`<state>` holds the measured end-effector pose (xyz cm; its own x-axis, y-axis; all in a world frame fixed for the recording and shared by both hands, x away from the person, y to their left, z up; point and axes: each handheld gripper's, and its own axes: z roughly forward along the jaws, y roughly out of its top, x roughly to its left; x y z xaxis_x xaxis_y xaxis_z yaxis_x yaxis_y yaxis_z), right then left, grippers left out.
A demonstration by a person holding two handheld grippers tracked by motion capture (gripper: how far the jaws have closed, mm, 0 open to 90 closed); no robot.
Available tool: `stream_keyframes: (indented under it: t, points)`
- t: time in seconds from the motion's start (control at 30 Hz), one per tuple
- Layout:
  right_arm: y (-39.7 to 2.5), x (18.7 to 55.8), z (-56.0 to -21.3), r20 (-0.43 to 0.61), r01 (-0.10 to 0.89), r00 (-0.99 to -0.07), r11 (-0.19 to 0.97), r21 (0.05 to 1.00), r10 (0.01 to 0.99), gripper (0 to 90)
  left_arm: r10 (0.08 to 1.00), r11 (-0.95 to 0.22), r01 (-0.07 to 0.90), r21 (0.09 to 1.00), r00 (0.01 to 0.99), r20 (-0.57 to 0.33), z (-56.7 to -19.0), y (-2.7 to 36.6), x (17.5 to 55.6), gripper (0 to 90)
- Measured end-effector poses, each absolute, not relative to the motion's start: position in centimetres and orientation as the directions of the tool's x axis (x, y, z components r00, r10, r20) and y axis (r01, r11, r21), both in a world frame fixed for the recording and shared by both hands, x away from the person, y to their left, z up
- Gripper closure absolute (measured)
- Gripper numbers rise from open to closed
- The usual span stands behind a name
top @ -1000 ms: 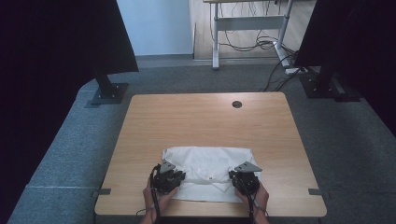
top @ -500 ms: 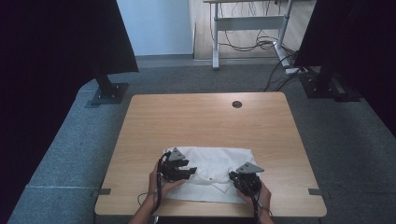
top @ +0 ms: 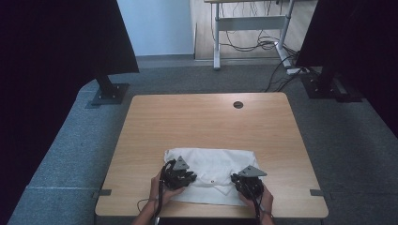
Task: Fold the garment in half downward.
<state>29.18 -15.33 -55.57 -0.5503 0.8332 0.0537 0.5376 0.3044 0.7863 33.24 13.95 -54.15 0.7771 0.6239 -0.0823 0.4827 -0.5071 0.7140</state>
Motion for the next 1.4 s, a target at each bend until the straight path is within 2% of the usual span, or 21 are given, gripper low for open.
stream_keyframes:
  t: [0.07,0.23,0.3,0.43,0.53,0.67,0.87,0.93,0.97,1.1,1.17,1.23,1.4]
  points:
    - [-15.4,29.1,-55.6,0.059,0.54,-0.547,0.298,0.788,0.835,82.5,0.628,-0.494,0.484,0.722,0.773,-0.09,-54.1,14.2,33.1,84.8]
    - [-15.4,28.8,-55.3,0.06,0.537,-0.549,0.297,0.79,0.834,79.1,0.631,-0.482,0.47,0.74,0.772,-0.078,-53.8,14.3,32.5,87.4]
    - [-15.6,28.6,-55.1,0.065,0.53,-0.559,0.296,0.795,0.827,75.3,0.636,-0.47,0.466,0.75,0.767,-0.078,-53.6,14.4,32.2,87.5]
    - [-15.9,28.3,-54.2,0.046,0.493,-0.576,0.301,0.816,0.816,61.6,0.639,-0.445,0.463,0.767,0.764,-0.091,-53.1,14.8,31.7,87.6]
    - [-16.3,28.7,-53.7,0.043,0.484,-0.574,0.296,0.824,0.818,51.3,0.64,-0.431,0.468,0.772,0.761,-0.104,-53.0,15.0,31.3,87.6]
    - [-16.4,29.8,-53.6,0.06,0.489,-0.602,0.308,0.816,0.796,42.5,0.639,-0.418,0.471,0.777,0.76,-0.118,-52.9,15.3,31.1,87.6]
    - [-15.9,33.2,-54.0,0.137,0.538,-0.665,0.343,0.77,0.735,38.2,0.628,-0.402,0.468,0.787,0.766,-0.135,-52.7,15.4,30.6,87.5]
    - [-15.5,34.1,-54.5,0.152,0.56,-0.679,0.372,0.741,0.719,40.4,0.627,-0.403,0.466,0.788,0.767,-0.133,-52.7,15.4,30.4,87.4]
    - [-15.3,34.3,-54.7,0.154,0.564,-0.688,0.388,0.729,0.71,44.6,0.625,-0.403,0.465,0.788,0.769,-0.133,-52.7,15.5,30.3,87.4]
    - [-15.1,33.9,-54.6,0.125,0.531,-0.714,0.417,0.738,0.689,72.6,0.623,-0.404,0.468,0.786,0.77,-0.138,-52.8,15.4,30.3,87.4]
    - [-15.2,33.4,-54.3,0.106,0.511,-0.714,0.412,0.755,0.692,81.6,0.625,-0.405,0.467,0.786,0.769,-0.135,-52.8,15.3,30.2,87.3]
    - [-15.4,32.7,-54.0,0.091,0.491,-0.709,0.396,0.776,0.7,85.0,0.625,-0.407,0.463,0.787,0.77,-0.13,-52.8,15.2,30.2,87.3]
    - [-16.1,30.8,-53.3,0.07,0.453,-0.702,0.37,0.811,0.708,86.7,0.631,-0.403,0.47,0.785,0.764,-0.134,-52.9,15.2,30.2,87.3]
